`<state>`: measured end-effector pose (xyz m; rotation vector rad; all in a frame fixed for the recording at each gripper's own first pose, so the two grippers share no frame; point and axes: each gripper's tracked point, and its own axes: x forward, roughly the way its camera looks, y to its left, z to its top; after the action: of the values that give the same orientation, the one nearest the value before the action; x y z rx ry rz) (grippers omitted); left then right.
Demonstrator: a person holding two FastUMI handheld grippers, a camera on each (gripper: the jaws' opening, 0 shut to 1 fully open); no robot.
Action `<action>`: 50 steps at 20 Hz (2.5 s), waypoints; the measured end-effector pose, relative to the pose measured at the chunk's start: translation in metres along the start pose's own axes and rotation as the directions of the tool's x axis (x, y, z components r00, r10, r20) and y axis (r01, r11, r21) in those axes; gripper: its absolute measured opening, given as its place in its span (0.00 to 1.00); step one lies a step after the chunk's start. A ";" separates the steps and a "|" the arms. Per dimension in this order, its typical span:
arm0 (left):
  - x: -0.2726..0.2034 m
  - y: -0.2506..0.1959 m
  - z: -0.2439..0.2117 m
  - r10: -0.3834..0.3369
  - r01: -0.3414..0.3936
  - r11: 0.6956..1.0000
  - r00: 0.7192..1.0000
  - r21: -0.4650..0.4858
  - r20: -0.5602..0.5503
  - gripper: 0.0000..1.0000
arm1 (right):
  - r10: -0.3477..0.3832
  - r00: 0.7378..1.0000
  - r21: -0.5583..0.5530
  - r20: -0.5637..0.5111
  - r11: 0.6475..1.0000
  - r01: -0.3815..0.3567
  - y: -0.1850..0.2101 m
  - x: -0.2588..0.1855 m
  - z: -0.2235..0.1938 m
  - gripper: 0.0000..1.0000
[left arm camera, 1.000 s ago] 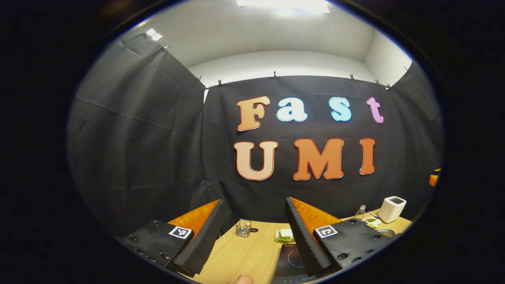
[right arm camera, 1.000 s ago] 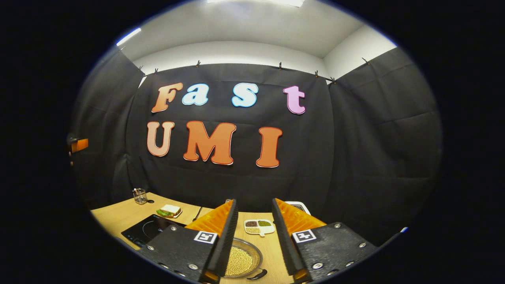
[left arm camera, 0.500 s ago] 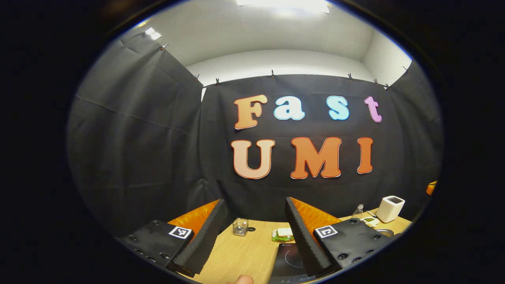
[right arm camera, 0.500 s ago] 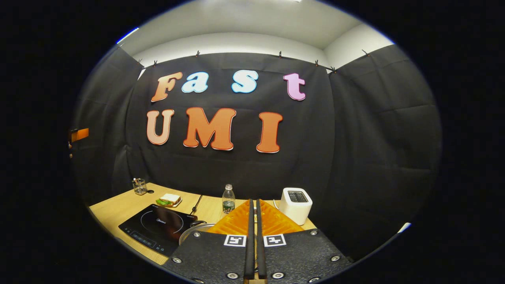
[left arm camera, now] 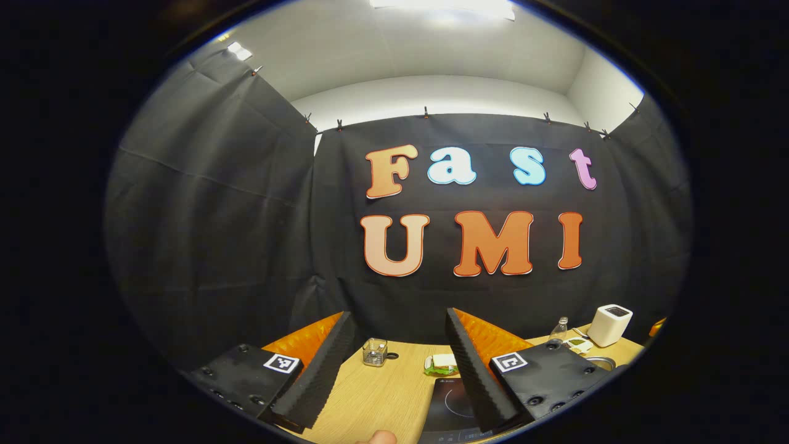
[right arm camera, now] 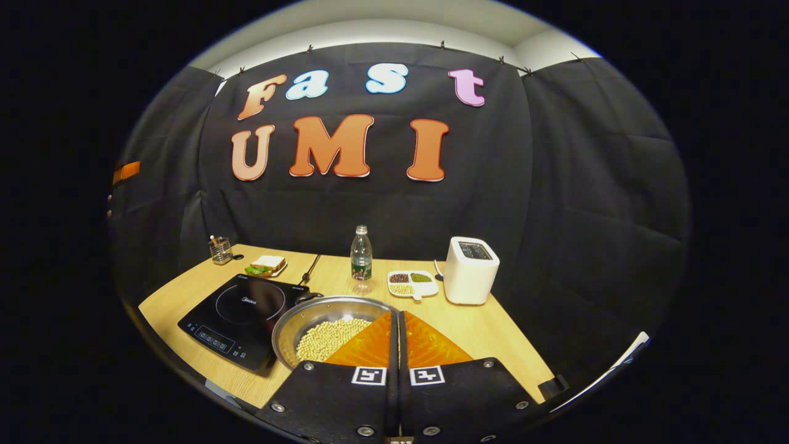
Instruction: First push the handle of the pot to place it horizontally, then grasp the pot with both hands and set it on the induction cooktop.
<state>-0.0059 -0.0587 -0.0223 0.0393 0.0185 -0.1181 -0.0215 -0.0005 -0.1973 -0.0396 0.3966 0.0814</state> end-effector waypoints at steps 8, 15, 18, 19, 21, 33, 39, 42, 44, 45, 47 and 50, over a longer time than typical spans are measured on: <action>0.004 -0.002 -0.008 -0.002 0.002 1.000 1.000 0.003 -0.017 0.96 | 0.059 0.976 0.059 -0.210 0.997 -0.048 0.016 0.015 -0.085 0.00; 0.006 -0.011 -0.012 -0.014 0.015 1.000 1.000 0.005 -0.021 0.96 | 0.092 0.938 0.081 -0.334 0.994 -0.068 0.027 0.022 -0.137 0.00; 0.008 -0.015 -0.013 -0.024 0.025 1.000 0.999 0.011 -0.025 0.96 | 0.109 0.918 0.086 -0.382 0.993 -0.082 0.032 0.025 -0.156 0.00; 0.008 -0.017 -0.014 -0.027 0.027 1.000 0.999 0.013 -0.026 0.96 | 0.112 0.910 0.085 -0.398 0.993 -0.086 0.033 0.024 -0.162 0.00; 0.009 -0.021 -0.015 -0.033 0.033 0.999 0.999 0.015 -0.028 0.98 | 0.095 0.899 0.061 -0.427 0.995 -0.076 0.033 0.030 -0.173 0.00; 0.018 -0.030 -0.024 -0.038 0.040 0.999 0.998 0.022 -0.056 0.96 | 0.120 0.870 0.165 -0.479 0.985 -0.045 0.031 0.054 -0.177 0.00; 0.024 -0.037 -0.032 -0.046 0.048 0.999 0.995 0.019 -0.084 0.99 | 0.088 0.880 0.226 -0.467 0.974 0.023 0.008 0.074 -0.166 0.00; 0.027 -0.042 -0.031 -0.048 0.050 0.999 0.996 0.021 -0.080 0.99 | 0.070 0.882 0.261 -0.466 0.964 0.061 -0.006 0.085 -0.161 0.00; 0.028 -0.046 -0.033 -0.051 0.053 0.998 0.995 0.028 -0.081 0.99 | 0.063 0.883 0.276 -0.466 0.958 0.077 -0.012 0.096 -0.160 0.00; 0.029 -0.049 -0.035 -0.054 0.057 0.998 0.995 0.033 -0.083 0.99 | 0.061 0.882 0.282 -0.467 0.956 0.083 -0.014 0.101 -0.158 0.00; 0.032 -0.057 -0.038 -0.060 0.064 0.997 0.994 0.044 -0.089 0.99 | 0.054 0.882 0.283 -0.467 0.955 0.091 -0.019 0.110 -0.156 0.00; 0.035 -0.072 -0.048 -0.078 0.083 0.996 0.992 0.043 -0.103 0.99 | 0.035 0.887 0.285 -0.461 0.952 0.111 -0.029 0.127 -0.152 0.00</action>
<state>0.0201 -0.1319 -0.0741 0.0917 0.1182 -0.1976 0.0398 -0.0284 -0.3857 0.2448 0.8850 -0.0326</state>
